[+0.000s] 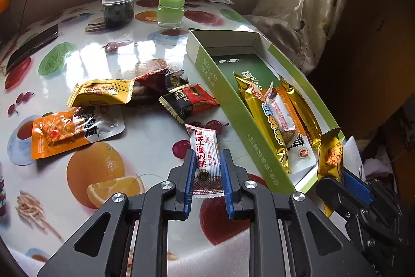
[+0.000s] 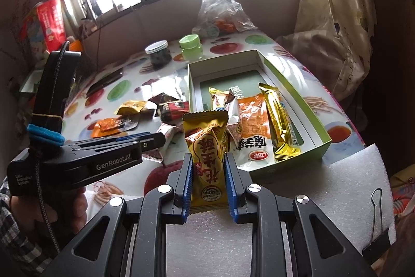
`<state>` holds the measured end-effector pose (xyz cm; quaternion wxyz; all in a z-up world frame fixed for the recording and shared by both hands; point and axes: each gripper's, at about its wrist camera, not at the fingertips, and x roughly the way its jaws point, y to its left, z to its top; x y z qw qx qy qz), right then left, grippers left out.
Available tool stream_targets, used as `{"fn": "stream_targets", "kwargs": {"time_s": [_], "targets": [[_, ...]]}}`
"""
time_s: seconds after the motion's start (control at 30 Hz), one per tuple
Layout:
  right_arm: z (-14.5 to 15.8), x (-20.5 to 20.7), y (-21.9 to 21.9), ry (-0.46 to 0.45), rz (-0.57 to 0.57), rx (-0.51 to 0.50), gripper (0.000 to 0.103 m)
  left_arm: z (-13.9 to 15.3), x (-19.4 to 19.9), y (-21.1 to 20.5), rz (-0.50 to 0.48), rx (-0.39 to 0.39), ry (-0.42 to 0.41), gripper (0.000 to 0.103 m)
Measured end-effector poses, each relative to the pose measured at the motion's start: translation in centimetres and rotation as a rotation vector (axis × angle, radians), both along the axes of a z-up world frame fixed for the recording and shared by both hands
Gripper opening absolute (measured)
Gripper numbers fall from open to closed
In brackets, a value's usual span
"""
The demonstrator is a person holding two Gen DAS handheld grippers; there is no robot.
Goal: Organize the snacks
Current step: 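Grasp the white-and-red candy with the left tool while the right tool holds the yellow bar, then carry the yellow bar and white-and-red candy into the green box with both tools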
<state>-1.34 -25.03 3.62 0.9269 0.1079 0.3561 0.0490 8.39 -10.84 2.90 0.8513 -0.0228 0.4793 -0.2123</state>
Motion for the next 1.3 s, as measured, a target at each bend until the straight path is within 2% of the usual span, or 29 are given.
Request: {"fn": "stream_targets", "kwargs": {"time_s": [0.33, 0.7, 0.97, 1.3], "targets": [[0.4, 0.1, 1.0, -0.005, 0.025, -0.012, 0.022, 1.0, -1.4, 1.4, 0.014, -0.006, -0.032, 0.019], [1.3, 0.8, 1.0, -0.023, 0.023, -0.021, 0.022, 4.2, -2.1, 1.8, 0.005, -0.047, -0.109, 0.019], [1.7, 1.4, 0.0, -0.028, 0.001, -0.027, 0.022, 5.6, -1.2, 0.4, -0.029, -0.077, -0.14, 0.019], [1.7, 2.0, -2.2, -0.016, -0.048, -0.031, 0.022, 5.8, 0.1, -2.0, -0.068, -0.095, -0.132, 0.019]]}}
